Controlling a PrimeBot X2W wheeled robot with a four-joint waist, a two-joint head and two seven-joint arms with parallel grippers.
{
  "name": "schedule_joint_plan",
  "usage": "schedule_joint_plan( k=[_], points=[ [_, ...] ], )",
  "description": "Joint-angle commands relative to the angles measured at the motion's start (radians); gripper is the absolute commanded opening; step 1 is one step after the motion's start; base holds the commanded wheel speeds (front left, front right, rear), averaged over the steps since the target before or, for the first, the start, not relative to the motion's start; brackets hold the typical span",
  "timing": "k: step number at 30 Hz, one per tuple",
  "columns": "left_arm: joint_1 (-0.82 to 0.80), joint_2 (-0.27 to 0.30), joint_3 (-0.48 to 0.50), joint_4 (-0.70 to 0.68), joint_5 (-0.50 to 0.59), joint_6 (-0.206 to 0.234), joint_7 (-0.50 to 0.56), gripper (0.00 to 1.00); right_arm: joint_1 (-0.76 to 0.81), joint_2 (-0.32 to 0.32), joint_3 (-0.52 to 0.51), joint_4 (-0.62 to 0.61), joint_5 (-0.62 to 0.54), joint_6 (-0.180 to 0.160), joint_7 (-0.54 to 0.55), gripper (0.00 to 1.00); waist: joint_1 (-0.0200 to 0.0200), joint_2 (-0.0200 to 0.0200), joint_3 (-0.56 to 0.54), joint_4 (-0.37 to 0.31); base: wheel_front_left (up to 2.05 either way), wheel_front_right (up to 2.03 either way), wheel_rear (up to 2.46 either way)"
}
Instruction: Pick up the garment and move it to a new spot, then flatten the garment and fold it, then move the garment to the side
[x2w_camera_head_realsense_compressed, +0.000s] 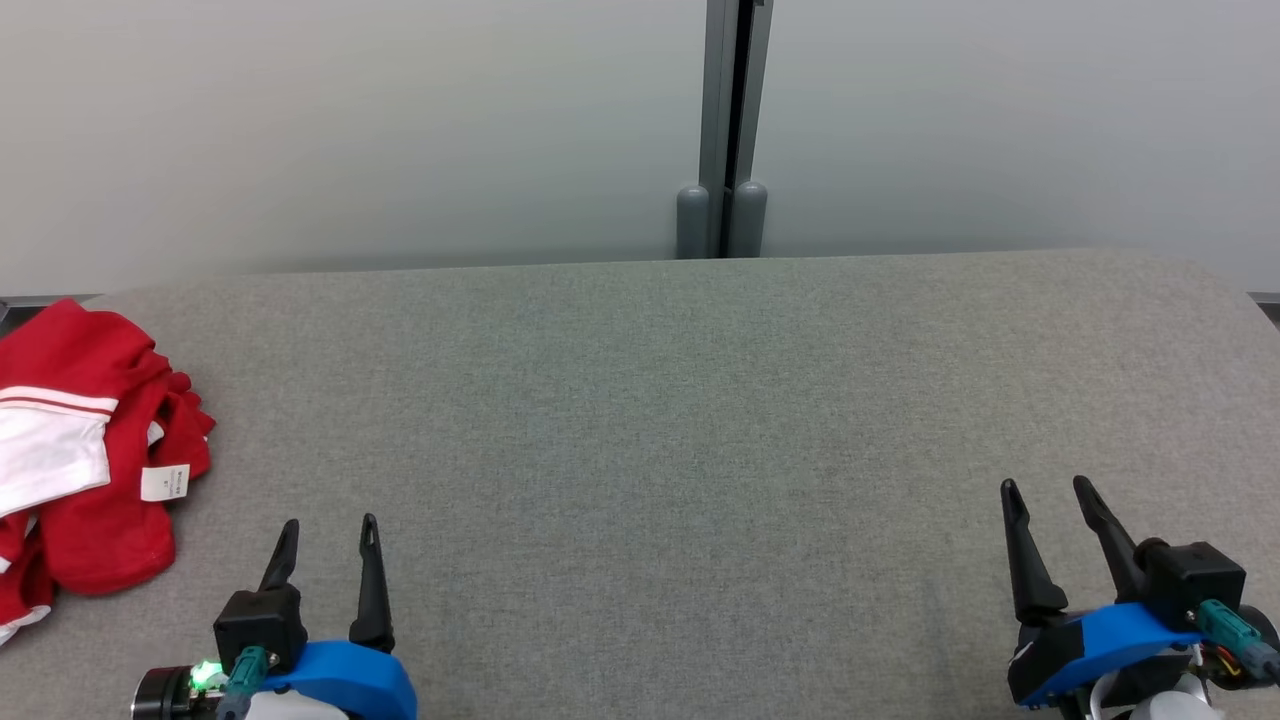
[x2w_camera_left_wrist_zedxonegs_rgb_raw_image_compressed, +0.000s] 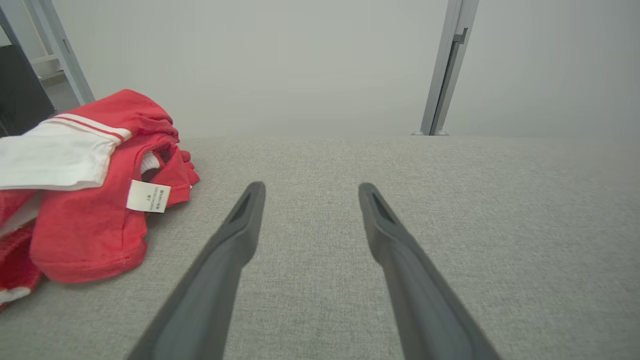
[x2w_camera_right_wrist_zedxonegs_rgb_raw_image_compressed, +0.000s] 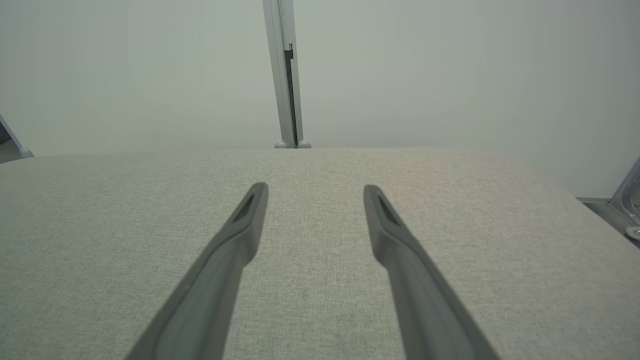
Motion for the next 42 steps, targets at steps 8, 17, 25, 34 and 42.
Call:
schedule_joint_plan(
  k=[8,17,25,34,42],
  points=[
    [0.007,-0.007,0.016,-0.002,0.064,-0.001,-0.020,1.00,-0.012,0.013,-0.035,-0.001,-0.074,0.002,-0.021,1.00,0.0000,-0.0001,-0.003,-0.003,0.00,0.00,0.00],
    [0.006,-0.014,0.022,0.006,0.076,-0.002,-0.023,1.00,-0.016,0.019,-0.041,0.007,-0.080,0.002,-0.023,1.00,0.0000,-0.0001,0.002,-0.004,0.00,0.00,0.00],
    [-0.006,-0.023,0.032,0.004,0.069,0.003,-0.023,1.00,-0.019,0.011,-0.030,-0.001,-0.068,0.002,-0.023,1.00,0.0000,-0.0001,0.016,0.049,0.00,0.00,0.00],
    [-0.007,-0.025,0.054,0.000,0.074,0.004,-0.022,1.00,-0.028,0.000,0.027,0.006,-0.060,0.002,-0.023,1.00,0.0000,-0.0001,0.040,0.197,0.00,0.00,0.00],
    [-0.001,-0.029,0.070,-0.005,0.068,0.009,-0.022,1.00,-0.043,-0.011,0.084,0.007,-0.051,0.002,-0.023,1.00,0.0000,-0.0001,0.071,0.343,0.00,0.00,0.00]
  ],
)
